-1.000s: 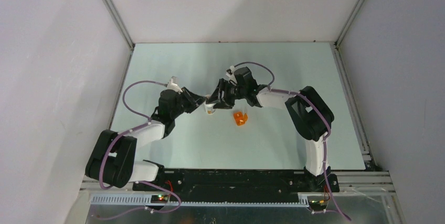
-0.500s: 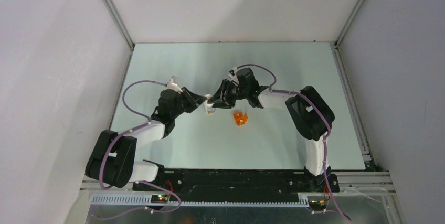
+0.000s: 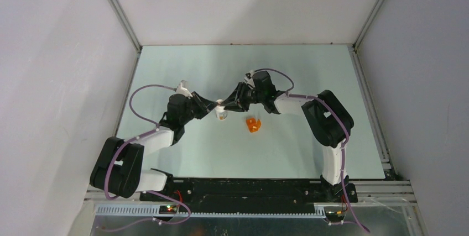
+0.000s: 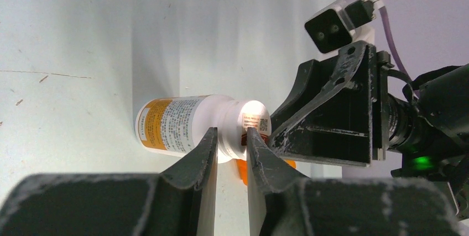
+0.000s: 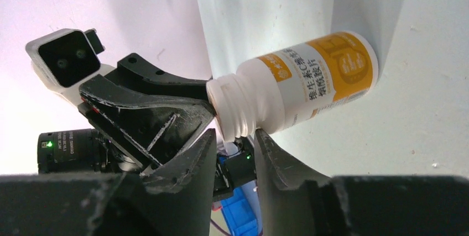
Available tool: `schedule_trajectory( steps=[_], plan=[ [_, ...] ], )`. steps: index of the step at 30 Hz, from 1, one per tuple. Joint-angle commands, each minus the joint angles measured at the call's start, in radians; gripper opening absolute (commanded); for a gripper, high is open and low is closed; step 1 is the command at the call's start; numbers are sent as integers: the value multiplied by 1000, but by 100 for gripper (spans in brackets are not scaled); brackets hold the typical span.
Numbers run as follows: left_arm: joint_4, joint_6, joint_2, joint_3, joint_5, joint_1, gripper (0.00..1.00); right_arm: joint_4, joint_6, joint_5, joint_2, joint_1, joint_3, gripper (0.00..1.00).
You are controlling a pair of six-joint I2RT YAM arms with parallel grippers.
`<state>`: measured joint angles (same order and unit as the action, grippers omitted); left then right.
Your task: Sort the pills into containers
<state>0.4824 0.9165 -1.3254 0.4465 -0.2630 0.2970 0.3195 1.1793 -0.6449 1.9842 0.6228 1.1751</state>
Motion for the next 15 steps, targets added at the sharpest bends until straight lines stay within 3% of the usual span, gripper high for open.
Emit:
schedule_trajectory(
  steps=[1,5,15],
  plan=[
    [-239,-67,-29,-40,-35,21,0,88,29,57,-36,-19,9,39],
    [-236,-67,-32,-41,-39,22,0,54,25,77,-30,-19,10,46],
    [-228,-60,-43,-46,-51,21,0,-29,-17,95,-1,-14,10,39]
  ],
)
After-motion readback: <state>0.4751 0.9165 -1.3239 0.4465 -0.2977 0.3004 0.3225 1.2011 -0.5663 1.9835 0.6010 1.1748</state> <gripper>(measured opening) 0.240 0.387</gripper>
